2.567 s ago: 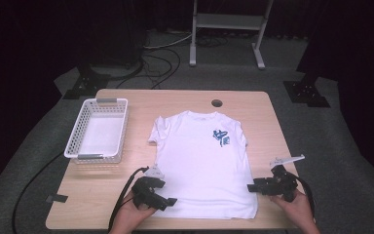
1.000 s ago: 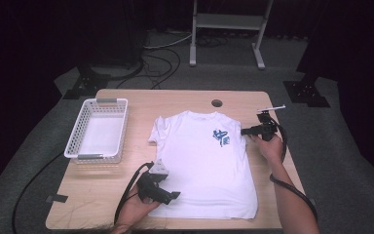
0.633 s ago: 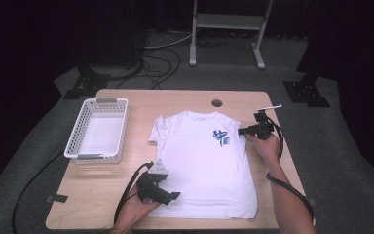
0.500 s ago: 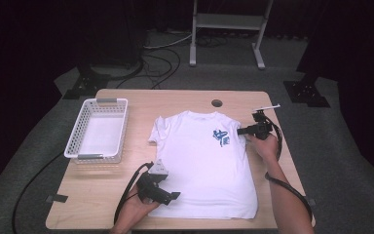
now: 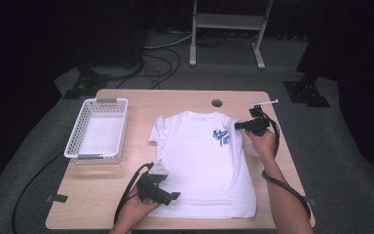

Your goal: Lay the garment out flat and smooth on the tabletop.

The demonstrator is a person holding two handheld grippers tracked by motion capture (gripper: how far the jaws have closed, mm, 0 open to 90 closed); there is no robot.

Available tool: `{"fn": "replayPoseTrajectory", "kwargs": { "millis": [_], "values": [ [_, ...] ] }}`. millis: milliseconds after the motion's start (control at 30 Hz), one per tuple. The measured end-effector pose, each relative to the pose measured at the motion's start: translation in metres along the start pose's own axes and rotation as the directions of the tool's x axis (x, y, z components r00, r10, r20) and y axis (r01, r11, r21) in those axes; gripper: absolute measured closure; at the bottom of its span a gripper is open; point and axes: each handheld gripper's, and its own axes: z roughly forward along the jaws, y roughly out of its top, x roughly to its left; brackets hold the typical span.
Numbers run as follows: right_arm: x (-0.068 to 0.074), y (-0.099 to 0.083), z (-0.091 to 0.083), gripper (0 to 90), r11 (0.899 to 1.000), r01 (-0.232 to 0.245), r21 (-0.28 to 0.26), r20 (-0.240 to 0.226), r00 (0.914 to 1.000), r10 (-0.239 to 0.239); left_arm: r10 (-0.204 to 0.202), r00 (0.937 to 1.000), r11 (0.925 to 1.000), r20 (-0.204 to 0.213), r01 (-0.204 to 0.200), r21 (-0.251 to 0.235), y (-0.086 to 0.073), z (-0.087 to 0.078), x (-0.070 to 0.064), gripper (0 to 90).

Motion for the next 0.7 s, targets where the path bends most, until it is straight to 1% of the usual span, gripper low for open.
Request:
{"fn": "replayPoseTrajectory", "kwargs": {
  "millis": [100, 200, 267, 367, 433, 500, 533, 567, 633, 700],
  "values": [
    [0.017, 0.006, 0.000, 86.2, 0.999, 0.042, -0.008, -0.013, 0.9990, -0.042, 0.000, 1.0000, 1.0000, -0.001, 0.000, 0.005, 0.000, 0.000, -0.001, 13.3],
    [0.037, 0.011, 0.003, 86.2, 0.996, 0.090, -0.005, -0.026, 0.9956, -0.090, 0.001, 1.0000, 1.0000, -0.001, -0.001, 0.007, 0.000, 0.000, -0.001, 13.2],
    [0.051, 0.013, 0.007, 86.3, 0.992, 0.125, 0.001, -0.032, 0.9916, -0.125, 0.001, 1.0000, 1.0000, 0.000, -0.001, 0.005, 0.000, 0.000, -0.001, 13.3],
    [0.074, 0.014, 0.017, 86.2, 0.982, 0.188, 0.024, -0.043, 0.9815, -0.187, -0.001, 1.0000, 1.0000, 0.003, 0.001, 0.006, 0.000, -0.001, -0.001, 13.3],
    [0.089, 0.012, 0.025, 86.2, 0.970, 0.236, 0.049, -0.050, 0.9709, -0.234, 0.001, 1.0000, 1.0000, 0.003, -0.001, 0.007, 0.000, -0.001, -0.001, 13.3],
    [0.105, 0.008, 0.035, 86.2, 0.960, 0.271, 0.075, -0.068, 0.9615, -0.266, 0.002, 1.0000, 1.0000, 0.005, -0.002, 0.006, 0.000, -0.001, 0.000, 13.3],
    [0.112, 0.005, 0.041, 86.2, 0.950, 0.299, 0.091, -0.075, 0.9533, -0.293, -0.001, 1.0000, 1.0000, 0.006, 0.001, 0.002, -0.001, -0.001, 0.000, 13.3],
    [0.119, 0.002, 0.046, 86.1, 0.945, 0.311, 0.107, -0.082, 0.9495, -0.303, -0.003, 1.0000, 1.0000, 0.008, 0.003, 0.000, -0.001, -0.001, 0.000, 13.3],
    [0.130, -0.006, 0.058, 86.0, 0.926, 0.351, 0.142, -0.098, 0.9355, -0.339, -0.003, 0.9999, 1.0000, 0.011, 0.003, -0.003, -0.001, -0.001, 0.000, 13.3],
    [0.139, -0.013, 0.068, 85.7, 0.913, 0.371, 0.171, -0.112, 0.9278, -0.356, -0.003, 0.9999, 1.0000, 0.012, 0.003, -0.004, -0.002, -0.001, 0.000, 13.3]
  ]
}}
